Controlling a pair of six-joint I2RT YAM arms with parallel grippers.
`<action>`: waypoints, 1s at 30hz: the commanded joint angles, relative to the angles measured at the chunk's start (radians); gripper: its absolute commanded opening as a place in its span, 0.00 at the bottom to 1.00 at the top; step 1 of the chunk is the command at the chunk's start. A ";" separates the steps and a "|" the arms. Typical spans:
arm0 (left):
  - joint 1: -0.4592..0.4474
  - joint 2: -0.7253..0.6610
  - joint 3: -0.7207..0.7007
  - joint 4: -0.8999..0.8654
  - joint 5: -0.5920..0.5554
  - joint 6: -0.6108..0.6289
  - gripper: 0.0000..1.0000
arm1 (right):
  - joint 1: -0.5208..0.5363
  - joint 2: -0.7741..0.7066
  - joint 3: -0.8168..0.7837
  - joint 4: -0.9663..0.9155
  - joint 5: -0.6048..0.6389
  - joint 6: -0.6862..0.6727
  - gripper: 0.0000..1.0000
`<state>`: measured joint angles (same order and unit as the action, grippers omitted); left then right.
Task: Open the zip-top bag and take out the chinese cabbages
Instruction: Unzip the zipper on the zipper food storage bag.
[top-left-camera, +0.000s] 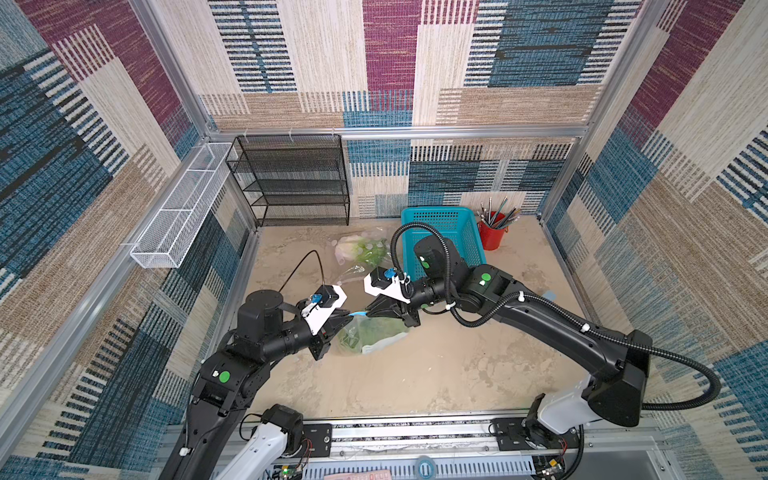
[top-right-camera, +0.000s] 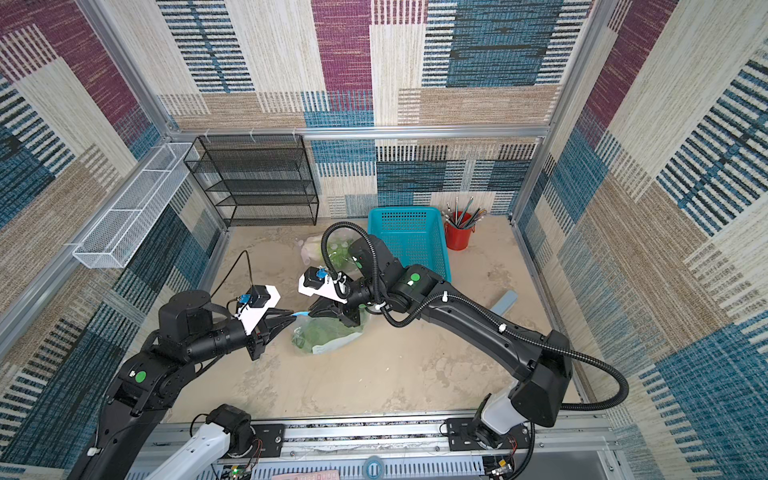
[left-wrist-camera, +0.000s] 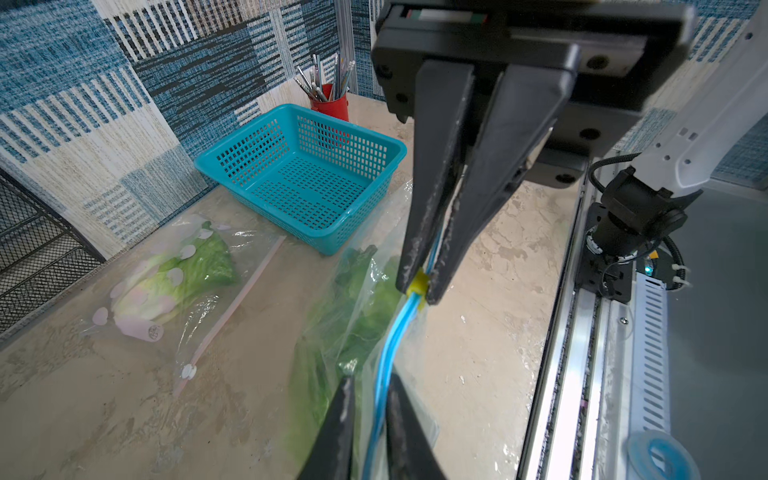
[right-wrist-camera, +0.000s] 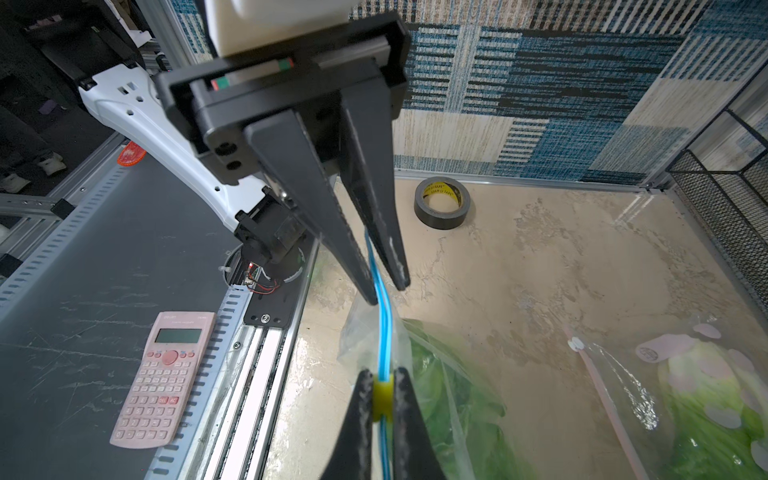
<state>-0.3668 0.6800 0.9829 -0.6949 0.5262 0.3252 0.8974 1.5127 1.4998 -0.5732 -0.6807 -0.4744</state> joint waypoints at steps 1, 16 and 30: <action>0.002 -0.002 0.000 0.028 -0.011 -0.031 0.19 | 0.002 0.005 0.010 0.016 -0.031 0.005 0.00; 0.002 -0.042 -0.014 0.030 -0.066 -0.029 0.00 | 0.002 0.003 0.006 0.003 0.023 -0.002 0.00; 0.002 -0.128 -0.044 0.003 -0.262 -0.029 0.00 | -0.014 -0.117 -0.149 0.046 0.178 0.026 0.00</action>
<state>-0.3683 0.5564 0.9443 -0.6956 0.3630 0.3164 0.8917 1.4151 1.3705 -0.5133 -0.5728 -0.4675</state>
